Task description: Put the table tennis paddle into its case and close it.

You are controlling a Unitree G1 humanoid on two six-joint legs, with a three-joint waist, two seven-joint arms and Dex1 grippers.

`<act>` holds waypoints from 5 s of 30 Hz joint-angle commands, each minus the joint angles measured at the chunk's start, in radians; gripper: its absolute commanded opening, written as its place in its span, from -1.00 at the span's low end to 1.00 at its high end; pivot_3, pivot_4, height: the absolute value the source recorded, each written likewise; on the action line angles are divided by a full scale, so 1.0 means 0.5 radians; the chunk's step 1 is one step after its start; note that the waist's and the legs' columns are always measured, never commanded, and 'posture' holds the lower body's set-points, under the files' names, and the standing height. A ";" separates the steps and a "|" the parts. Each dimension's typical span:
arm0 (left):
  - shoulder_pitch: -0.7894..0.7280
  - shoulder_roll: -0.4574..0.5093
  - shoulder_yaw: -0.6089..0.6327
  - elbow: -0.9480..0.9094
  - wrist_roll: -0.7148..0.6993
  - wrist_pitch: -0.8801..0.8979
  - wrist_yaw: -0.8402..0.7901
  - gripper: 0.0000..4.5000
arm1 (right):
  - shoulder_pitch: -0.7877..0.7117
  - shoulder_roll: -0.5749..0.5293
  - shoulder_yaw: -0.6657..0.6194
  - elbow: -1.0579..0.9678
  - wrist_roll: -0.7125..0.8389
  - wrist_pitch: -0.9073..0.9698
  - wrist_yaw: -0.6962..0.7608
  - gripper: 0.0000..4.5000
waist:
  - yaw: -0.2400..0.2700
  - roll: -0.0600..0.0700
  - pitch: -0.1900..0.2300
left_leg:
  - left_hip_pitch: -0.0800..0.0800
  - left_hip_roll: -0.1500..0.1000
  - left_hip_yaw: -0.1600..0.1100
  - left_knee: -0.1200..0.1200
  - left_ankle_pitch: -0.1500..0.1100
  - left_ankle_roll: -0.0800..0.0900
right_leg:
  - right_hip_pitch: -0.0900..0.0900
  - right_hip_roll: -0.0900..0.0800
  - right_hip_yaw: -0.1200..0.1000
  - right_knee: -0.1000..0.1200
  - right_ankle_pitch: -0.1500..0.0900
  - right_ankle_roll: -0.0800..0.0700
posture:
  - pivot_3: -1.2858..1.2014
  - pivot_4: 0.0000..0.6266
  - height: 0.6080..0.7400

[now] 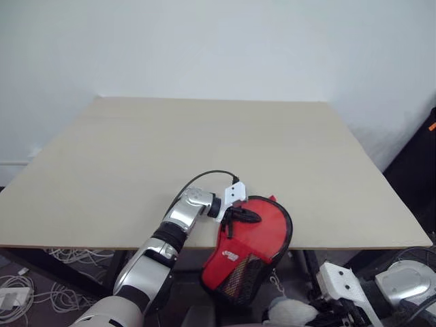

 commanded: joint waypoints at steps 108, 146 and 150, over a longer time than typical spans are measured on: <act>0.171 0.026 0.408 -0.592 -0.231 0.487 0.245 0.48 | -1.231 1.071 0.040 1.126 -0.068 0.348 -1.007 1.00 | -0.011 -0.008 0.015 | -0.033 0.005 0.007 -0.023 -0.002 0.003 | -0.037 0.004 0.001 -0.014 0.009 -0.010 | 0.03 -1.00 1.00; 0.408 0.257 0.640 -0.980 -0.392 0.715 0.817 1.00 | -1.640 1.700 -0.361 1.964 -0.375 0.096 -1.679 -0.99 | -0.108 0.009 0.024 | -0.022 0.004 0.007 -0.010 0.017 0.003 | -0.032 0.004 0.003 0.009 0.013 -0.013 | 0.03 -1.00 1.00; 0.443 0.251 0.639 -0.998 -0.395 0.709 0.856 1.00 | -1.837 1.726 -0.463 2.264 -0.466 -0.031 -1.927 -0.99 | -0.101 0.018 0.030 | -0.025 0.001 0.005 -0.012 0.025 0.004 | -0.032 0.002 0.002 0.006 0.019 -0.010 | 0.03 -1.00 1.00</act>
